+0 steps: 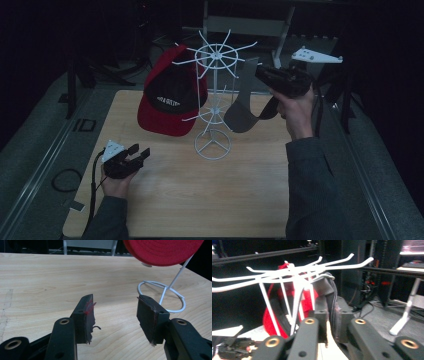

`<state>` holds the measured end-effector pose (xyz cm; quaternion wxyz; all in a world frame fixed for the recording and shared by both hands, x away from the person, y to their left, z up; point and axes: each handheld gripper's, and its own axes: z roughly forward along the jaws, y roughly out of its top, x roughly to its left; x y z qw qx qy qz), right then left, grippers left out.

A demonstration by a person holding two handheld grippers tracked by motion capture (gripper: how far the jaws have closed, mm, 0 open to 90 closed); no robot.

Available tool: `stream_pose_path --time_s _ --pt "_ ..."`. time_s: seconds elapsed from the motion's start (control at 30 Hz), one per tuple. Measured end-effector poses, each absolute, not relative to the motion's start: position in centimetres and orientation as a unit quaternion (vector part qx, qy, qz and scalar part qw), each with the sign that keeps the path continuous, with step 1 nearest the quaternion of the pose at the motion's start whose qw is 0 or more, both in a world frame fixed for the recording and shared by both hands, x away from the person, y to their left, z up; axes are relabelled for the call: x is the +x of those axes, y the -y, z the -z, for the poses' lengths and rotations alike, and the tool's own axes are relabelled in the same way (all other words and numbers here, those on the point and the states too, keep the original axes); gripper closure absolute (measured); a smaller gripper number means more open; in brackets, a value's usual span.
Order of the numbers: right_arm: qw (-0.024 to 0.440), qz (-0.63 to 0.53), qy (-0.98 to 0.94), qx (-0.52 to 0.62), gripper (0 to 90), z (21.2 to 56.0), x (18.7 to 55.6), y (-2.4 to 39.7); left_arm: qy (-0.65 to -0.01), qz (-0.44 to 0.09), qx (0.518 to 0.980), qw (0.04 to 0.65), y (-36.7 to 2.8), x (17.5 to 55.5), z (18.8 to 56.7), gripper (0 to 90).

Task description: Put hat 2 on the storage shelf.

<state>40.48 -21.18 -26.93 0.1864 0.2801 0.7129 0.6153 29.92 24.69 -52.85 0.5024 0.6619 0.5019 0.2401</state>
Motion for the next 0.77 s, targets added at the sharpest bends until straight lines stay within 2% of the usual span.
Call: stream_pose_path --time_s 0.53,0.77 --pt "0.210 -0.607 -0.694 0.324 41.0 28.3 40.6 23.3 -0.502 -0.241 0.662 0.502 -24.7 29.9 52.9 48.4" --pt "0.220 -0.600 -0.690 0.341 31.5 29.1 40.6 24.2 -0.502 -0.241 0.662 0.503 -24.6 29.9 52.9 48.2"
